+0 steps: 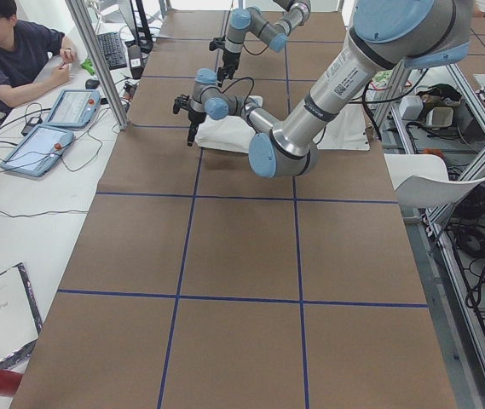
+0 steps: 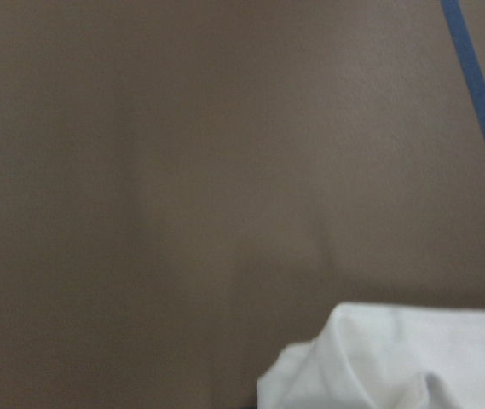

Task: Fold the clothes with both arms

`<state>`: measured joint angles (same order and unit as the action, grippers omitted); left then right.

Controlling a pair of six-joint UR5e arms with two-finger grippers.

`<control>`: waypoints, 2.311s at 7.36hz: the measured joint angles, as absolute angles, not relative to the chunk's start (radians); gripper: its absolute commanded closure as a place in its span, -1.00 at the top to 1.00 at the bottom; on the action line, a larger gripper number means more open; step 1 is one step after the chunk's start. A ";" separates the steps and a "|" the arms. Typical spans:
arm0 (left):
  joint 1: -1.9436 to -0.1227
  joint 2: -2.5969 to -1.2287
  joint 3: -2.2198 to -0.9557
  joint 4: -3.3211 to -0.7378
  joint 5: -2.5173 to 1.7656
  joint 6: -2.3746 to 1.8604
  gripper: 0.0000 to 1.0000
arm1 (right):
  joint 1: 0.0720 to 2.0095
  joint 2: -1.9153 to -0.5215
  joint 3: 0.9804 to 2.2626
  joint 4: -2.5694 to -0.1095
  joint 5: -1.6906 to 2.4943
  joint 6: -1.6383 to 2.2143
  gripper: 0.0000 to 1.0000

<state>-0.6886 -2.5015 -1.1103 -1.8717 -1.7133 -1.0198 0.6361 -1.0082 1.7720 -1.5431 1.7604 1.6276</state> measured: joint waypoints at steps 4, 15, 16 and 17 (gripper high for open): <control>-0.779 -2.467 -1.180 -1.874 -1.846 -0.904 1.00 | 0.622 -0.995 1.762 -1.539 1.753 1.578 1.00; -0.885 -2.175 -1.492 -1.876 -2.000 -0.626 1.00 | 0.532 -0.796 1.430 -1.430 1.637 1.414 0.99; -0.885 -2.175 -1.494 -1.877 -2.000 -0.626 1.00 | 0.538 -0.797 1.427 -1.450 1.634 1.365 1.00; -0.886 -2.175 -1.501 -1.877 -2.000 -0.626 1.00 | 0.561 -0.797 1.426 -1.479 1.652 1.298 1.00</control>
<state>-0.8862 -2.1752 -1.5014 -1.8767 -2.0003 -0.6259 0.5612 -0.7972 1.4263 -1.4794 1.6518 1.2980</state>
